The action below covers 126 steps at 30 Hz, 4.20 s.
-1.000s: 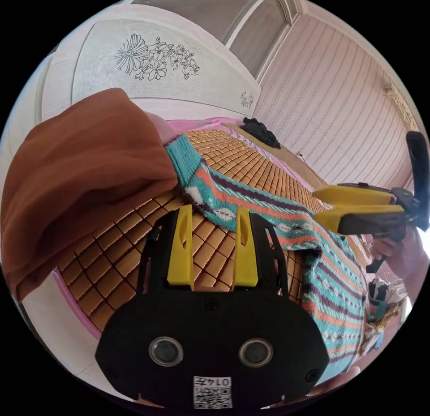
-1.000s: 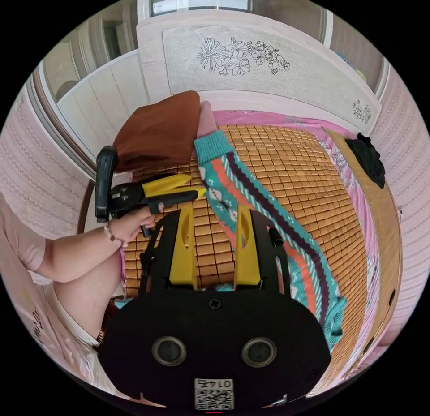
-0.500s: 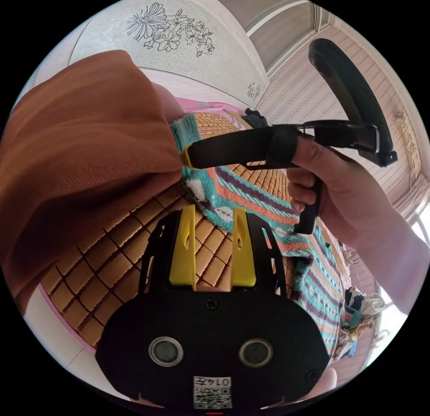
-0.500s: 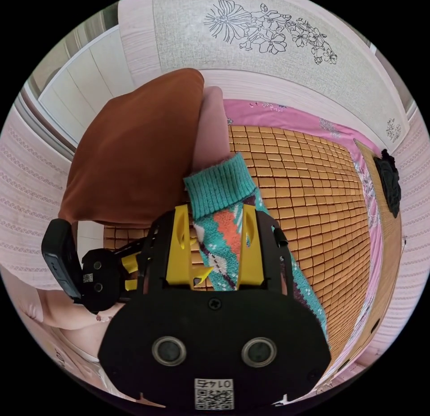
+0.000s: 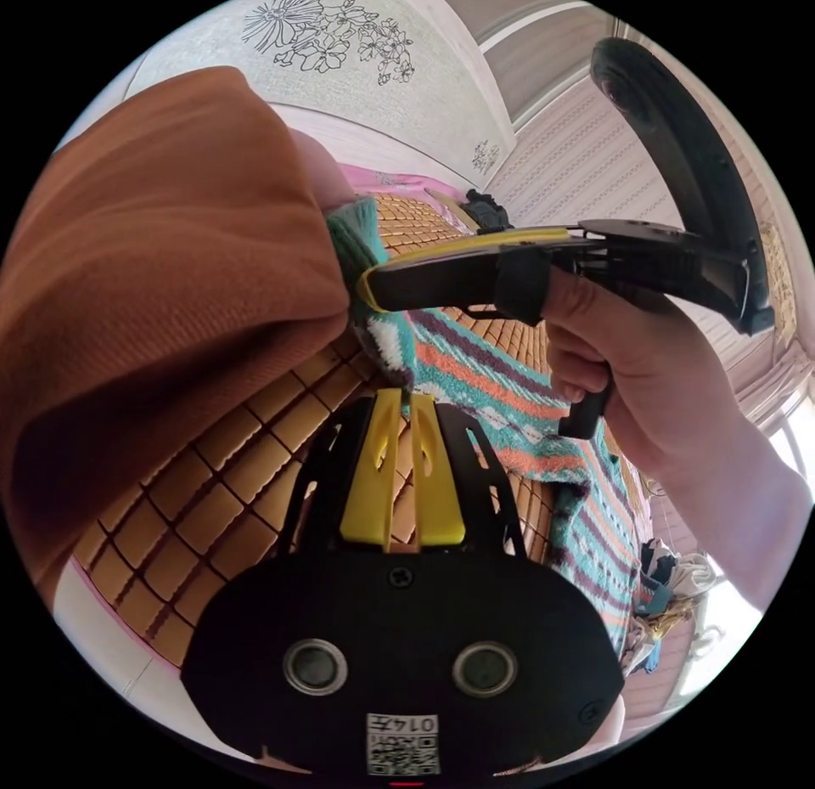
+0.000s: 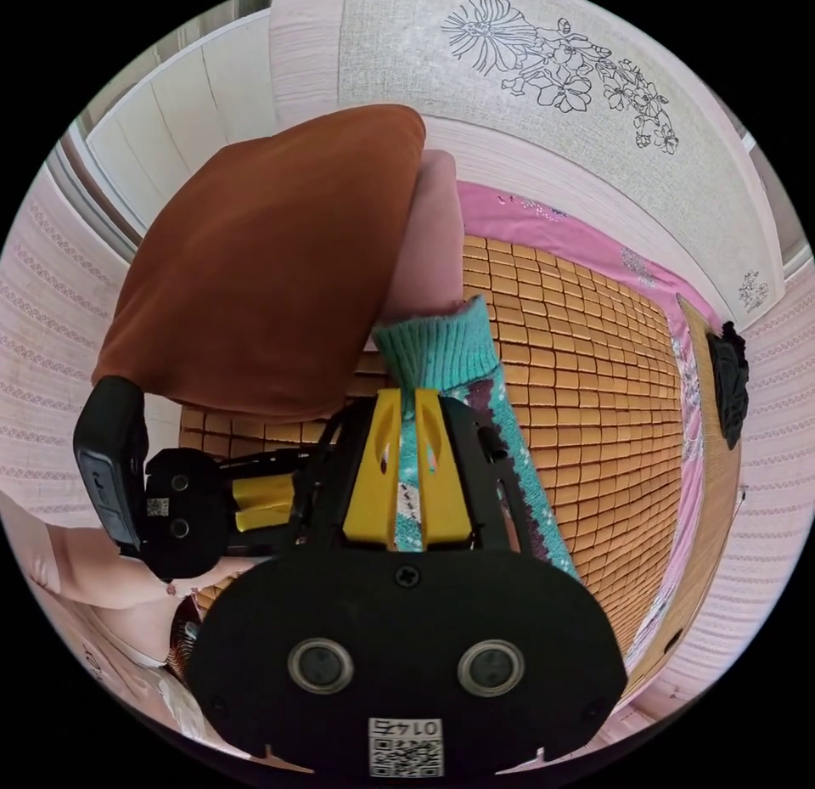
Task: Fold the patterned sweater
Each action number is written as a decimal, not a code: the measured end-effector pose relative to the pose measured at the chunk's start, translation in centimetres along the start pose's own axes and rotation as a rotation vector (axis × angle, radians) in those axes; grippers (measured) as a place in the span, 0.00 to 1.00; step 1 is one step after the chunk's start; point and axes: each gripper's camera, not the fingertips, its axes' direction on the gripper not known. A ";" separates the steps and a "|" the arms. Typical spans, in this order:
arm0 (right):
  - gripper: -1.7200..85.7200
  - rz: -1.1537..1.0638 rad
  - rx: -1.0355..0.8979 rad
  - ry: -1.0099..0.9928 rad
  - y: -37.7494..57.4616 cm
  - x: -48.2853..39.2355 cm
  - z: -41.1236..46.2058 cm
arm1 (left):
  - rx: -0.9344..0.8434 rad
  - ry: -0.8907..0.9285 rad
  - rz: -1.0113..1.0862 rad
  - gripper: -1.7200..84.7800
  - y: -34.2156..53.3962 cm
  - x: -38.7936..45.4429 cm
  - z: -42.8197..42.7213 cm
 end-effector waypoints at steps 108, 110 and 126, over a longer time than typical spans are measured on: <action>0.05 1.708 0.592 0.665 109.9 -11.3 -39.2 | -0.868 0.435 1.236 0.13 36.8 110.6 26.0; 0.05 1.688 0.638 0.628 109.6 -11.5 -39.3 | -0.910 0.517 1.119 0.12 35.4 109.6 26.9; 0.04 1.134 0.852 0.618 91.5 -11.8 -47.6 | -0.469 0.589 1.185 0.05 16.6 94.2 10.1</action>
